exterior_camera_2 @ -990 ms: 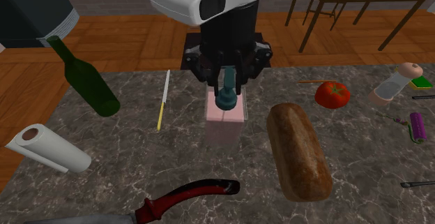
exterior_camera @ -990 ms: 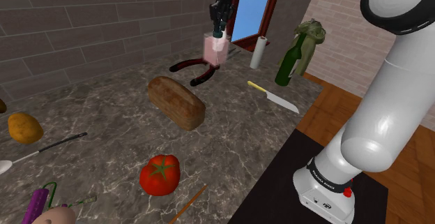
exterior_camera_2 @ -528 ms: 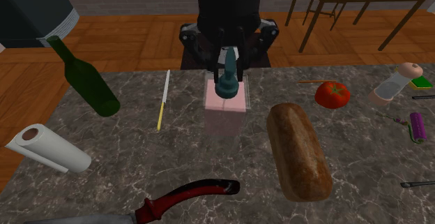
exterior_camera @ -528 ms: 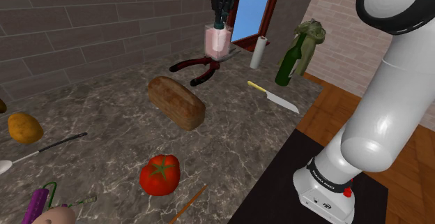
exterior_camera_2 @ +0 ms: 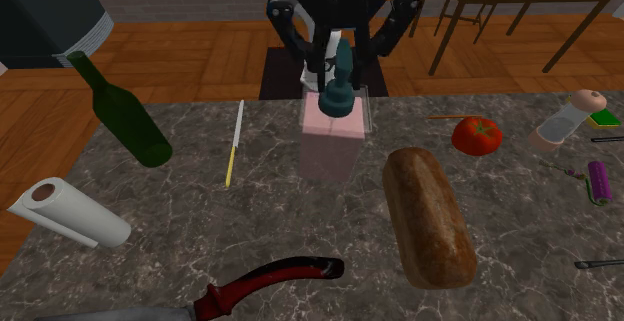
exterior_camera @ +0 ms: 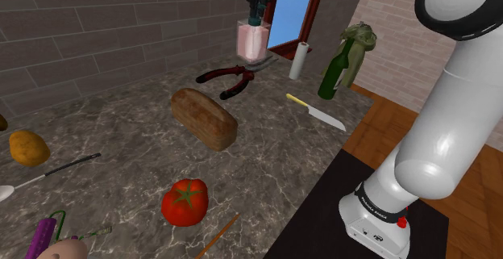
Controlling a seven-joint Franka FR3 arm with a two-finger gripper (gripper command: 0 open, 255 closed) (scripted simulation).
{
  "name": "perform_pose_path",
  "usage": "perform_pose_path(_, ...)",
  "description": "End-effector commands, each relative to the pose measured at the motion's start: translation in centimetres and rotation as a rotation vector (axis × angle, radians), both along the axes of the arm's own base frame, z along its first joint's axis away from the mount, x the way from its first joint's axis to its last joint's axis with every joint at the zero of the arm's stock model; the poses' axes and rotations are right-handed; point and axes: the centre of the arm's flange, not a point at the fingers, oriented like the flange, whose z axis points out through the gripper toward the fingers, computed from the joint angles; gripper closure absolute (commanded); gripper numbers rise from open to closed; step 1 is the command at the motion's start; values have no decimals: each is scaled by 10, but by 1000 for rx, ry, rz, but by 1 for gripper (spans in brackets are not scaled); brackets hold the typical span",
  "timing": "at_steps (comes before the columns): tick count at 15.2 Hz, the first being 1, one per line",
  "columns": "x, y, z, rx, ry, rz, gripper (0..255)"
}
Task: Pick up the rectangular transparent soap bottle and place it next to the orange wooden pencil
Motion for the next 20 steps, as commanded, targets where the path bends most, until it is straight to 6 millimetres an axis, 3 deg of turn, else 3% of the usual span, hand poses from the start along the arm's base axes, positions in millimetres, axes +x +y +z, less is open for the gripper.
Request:
perform_pose_path(1, -16, 17, 1, 0, 0, 0, 255)
perform_pose_path(20, -185, 202, 3, 0, 0, 0, 255)
